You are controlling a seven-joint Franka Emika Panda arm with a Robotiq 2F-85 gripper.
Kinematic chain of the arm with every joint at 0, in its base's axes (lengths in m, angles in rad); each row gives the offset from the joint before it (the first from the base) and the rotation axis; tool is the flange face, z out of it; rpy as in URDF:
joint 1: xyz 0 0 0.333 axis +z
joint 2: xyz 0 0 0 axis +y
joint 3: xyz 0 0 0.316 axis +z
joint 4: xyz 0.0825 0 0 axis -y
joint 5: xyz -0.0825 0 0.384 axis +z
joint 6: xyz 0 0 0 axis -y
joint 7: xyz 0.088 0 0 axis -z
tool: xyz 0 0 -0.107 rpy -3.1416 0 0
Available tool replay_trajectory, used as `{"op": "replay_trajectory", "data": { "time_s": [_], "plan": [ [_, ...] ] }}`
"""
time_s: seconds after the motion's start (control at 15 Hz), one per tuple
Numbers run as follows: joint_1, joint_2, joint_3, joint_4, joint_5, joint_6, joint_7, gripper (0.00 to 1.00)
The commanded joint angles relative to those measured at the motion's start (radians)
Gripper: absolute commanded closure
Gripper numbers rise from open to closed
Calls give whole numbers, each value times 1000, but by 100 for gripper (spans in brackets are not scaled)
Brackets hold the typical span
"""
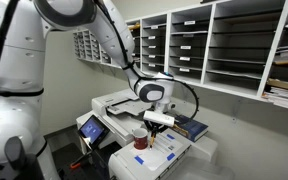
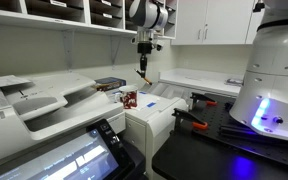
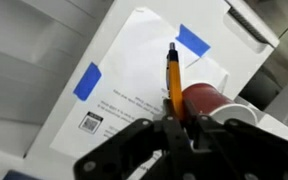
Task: Take the pen out of the mug
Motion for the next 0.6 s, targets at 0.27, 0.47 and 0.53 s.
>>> {"op": "replay_trajectory", "data": {
  "time_s": [0.27, 0.47, 0.53],
  "plan": [
    [41, 299, -51, 207, -187, -180, 434, 96],
    [30, 331, -62, 248, -233, -269, 474, 96],
    [29, 334, -61, 257, -247, -301, 470, 87]
  ]
}}
